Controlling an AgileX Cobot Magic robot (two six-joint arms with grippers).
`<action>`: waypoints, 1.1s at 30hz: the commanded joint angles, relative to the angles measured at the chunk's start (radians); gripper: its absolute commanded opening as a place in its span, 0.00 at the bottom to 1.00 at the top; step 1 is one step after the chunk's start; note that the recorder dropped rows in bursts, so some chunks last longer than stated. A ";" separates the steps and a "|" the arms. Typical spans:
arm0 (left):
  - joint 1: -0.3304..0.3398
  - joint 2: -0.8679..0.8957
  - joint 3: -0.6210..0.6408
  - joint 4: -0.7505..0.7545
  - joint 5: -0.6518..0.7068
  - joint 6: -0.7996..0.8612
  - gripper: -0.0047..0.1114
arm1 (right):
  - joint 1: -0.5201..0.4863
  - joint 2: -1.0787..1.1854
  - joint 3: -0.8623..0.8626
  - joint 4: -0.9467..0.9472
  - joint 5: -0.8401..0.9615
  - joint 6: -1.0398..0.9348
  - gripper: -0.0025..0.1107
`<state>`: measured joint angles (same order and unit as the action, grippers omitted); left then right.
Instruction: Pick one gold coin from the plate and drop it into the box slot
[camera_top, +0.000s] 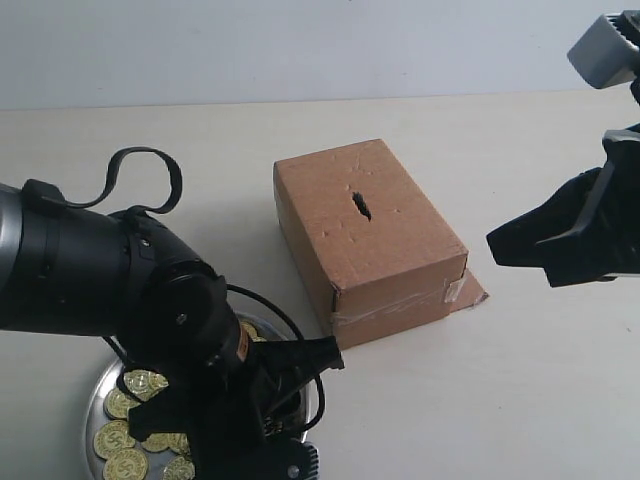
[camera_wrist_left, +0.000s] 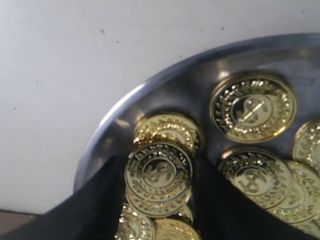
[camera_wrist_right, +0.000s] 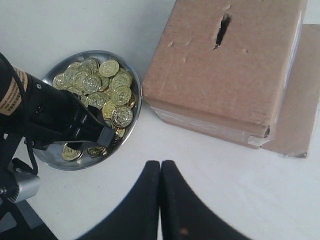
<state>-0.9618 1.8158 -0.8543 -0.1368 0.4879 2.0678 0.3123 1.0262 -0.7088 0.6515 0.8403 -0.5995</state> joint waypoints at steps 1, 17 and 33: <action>-0.003 -0.022 0.007 -0.004 -0.003 -0.008 0.39 | 0.001 -0.005 0.002 0.001 -0.003 -0.008 0.02; 0.007 -0.109 0.007 -0.004 -0.016 -0.300 0.39 | 0.001 0.007 0.003 0.022 -0.008 -0.008 0.02; 0.166 -0.233 0.007 -0.061 0.057 -0.695 0.39 | 0.146 0.402 0.134 0.900 -0.175 -0.605 0.02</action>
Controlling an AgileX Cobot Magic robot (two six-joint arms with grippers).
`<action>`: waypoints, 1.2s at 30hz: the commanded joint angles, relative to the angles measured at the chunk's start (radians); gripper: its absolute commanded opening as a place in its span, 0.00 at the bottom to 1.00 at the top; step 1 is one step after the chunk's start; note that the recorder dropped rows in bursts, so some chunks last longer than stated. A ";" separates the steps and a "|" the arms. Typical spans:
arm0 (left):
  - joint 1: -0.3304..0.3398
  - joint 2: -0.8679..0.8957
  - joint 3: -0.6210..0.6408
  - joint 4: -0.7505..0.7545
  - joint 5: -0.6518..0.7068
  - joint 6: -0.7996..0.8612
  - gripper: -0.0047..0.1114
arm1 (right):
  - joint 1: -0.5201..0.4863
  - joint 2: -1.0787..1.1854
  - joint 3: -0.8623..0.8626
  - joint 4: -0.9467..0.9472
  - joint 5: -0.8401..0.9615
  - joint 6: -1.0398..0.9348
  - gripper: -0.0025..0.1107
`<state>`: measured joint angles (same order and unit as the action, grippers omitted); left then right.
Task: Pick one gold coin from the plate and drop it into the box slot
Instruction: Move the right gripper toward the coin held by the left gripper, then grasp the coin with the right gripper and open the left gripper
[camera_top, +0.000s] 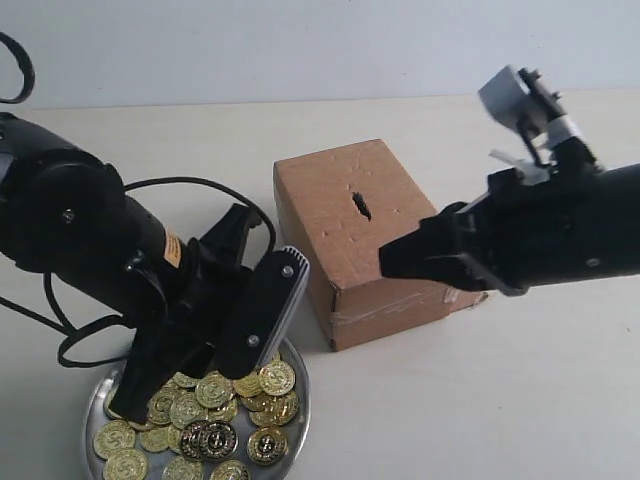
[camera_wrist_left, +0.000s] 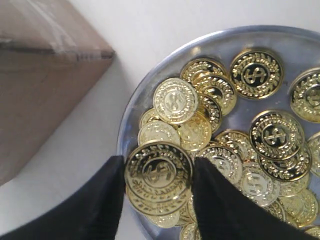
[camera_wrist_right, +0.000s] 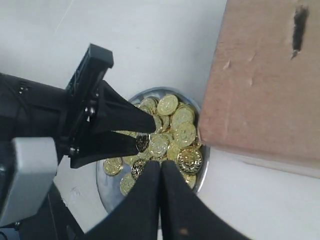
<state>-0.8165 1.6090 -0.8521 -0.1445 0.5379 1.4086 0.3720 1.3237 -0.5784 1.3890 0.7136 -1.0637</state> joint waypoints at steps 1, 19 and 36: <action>0.023 -0.028 0.005 -0.063 0.009 -0.038 0.39 | 0.117 0.132 0.004 0.225 -0.063 -0.188 0.02; 0.029 -0.059 0.005 -0.133 0.040 -0.045 0.39 | 0.234 0.408 -0.127 0.355 0.033 -0.316 0.08; 0.086 -0.081 0.005 -0.216 0.031 -0.026 0.39 | 0.234 0.409 -0.169 0.355 0.025 -0.283 0.32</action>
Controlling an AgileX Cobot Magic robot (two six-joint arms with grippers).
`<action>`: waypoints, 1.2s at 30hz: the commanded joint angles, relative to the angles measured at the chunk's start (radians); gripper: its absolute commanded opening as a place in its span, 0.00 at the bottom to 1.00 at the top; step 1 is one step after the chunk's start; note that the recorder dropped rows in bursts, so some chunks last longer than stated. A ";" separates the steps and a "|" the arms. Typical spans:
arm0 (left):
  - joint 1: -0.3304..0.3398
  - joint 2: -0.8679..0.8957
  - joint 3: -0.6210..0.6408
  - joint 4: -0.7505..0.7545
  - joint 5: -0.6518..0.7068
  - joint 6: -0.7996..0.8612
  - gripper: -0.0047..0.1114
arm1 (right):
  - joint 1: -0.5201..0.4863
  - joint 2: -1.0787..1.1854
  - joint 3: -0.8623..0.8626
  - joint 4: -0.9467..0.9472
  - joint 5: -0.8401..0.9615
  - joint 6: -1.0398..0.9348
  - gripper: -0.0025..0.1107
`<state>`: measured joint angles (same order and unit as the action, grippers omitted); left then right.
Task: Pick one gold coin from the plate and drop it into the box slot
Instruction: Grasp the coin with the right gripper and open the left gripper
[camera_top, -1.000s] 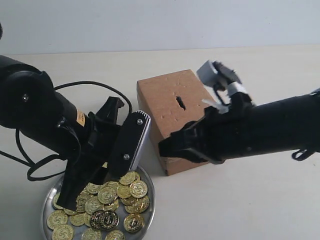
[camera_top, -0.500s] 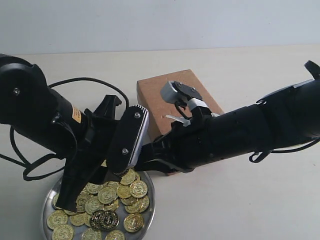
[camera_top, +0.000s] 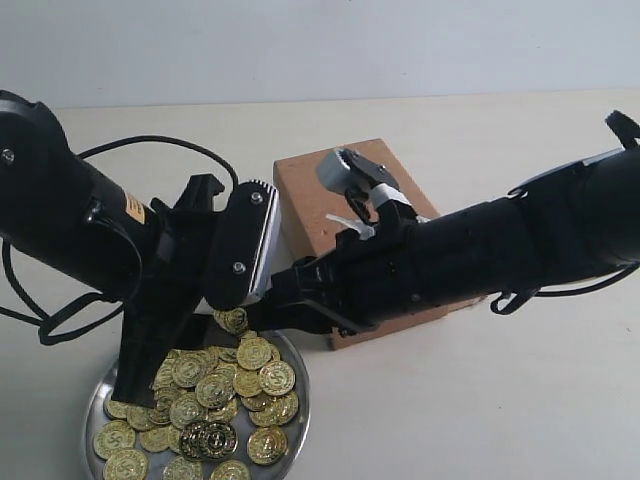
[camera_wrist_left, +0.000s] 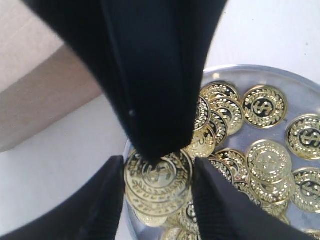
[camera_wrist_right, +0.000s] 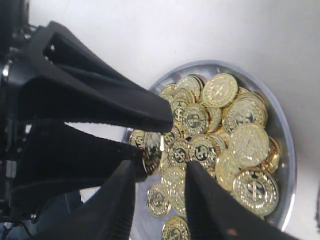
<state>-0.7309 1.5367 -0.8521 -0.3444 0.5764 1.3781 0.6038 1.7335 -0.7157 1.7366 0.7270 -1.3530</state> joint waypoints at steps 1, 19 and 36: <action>0.000 -0.008 0.005 -0.016 -0.008 0.004 0.39 | 0.002 0.000 -0.038 0.008 0.012 0.017 0.32; 0.000 -0.037 0.005 -0.079 -0.010 0.049 0.39 | 0.002 0.038 -0.040 0.008 0.019 0.017 0.26; 0.000 -0.035 0.005 -0.082 -0.010 0.056 0.39 | 0.002 0.038 -0.040 0.008 0.033 0.017 0.02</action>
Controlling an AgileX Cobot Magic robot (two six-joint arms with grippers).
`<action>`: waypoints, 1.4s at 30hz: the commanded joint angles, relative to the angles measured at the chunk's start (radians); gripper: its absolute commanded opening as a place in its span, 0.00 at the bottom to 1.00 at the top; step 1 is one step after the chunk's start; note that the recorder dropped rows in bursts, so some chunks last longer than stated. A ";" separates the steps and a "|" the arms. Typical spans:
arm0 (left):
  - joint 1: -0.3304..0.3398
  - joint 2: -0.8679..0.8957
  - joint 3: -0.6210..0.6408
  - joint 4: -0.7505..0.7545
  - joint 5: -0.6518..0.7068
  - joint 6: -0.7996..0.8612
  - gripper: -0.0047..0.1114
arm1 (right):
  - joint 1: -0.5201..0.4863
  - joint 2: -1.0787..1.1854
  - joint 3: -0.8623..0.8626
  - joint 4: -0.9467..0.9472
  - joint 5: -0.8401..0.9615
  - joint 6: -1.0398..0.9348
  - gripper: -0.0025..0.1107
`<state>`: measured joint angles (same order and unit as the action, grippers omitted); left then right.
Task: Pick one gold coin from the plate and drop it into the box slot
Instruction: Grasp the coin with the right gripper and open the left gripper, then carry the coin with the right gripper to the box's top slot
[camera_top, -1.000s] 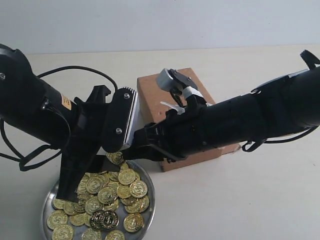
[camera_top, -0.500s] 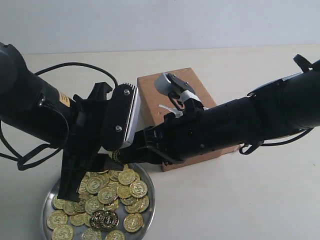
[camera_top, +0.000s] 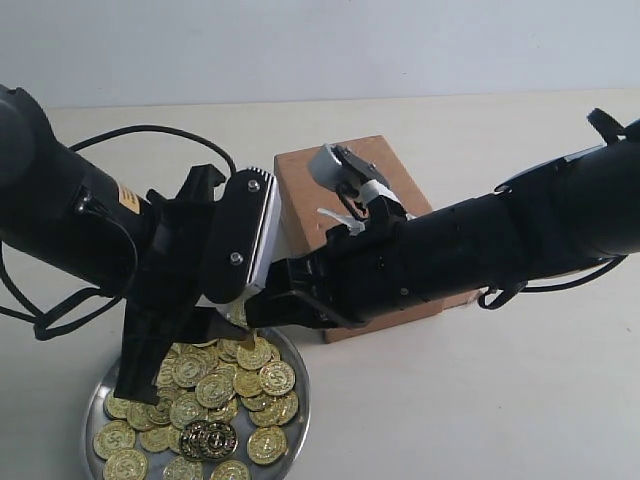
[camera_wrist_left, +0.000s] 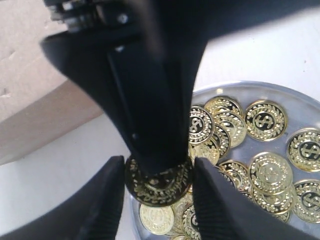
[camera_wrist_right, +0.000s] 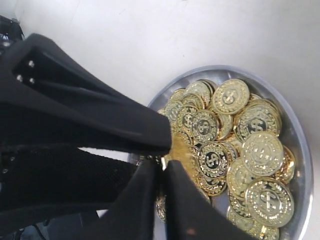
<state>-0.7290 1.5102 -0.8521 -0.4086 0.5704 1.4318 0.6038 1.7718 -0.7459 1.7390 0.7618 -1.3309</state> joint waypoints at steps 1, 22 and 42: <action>-0.002 -0.008 0.005 -0.017 -0.004 0.002 0.39 | 0.002 0.000 -0.010 0.005 -0.002 -0.005 0.02; 0.042 -0.043 0.061 0.092 -0.079 -0.027 0.39 | 0.002 -0.112 -0.010 -0.049 -0.130 0.031 0.02; 0.127 -0.282 0.080 0.061 -0.025 -0.269 0.39 | 0.002 -0.233 -0.100 -0.234 -0.762 0.097 0.02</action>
<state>-0.6034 1.2709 -0.7754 -0.3227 0.5544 1.2622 0.6038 1.5251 -0.8224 1.5175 0.0646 -1.2248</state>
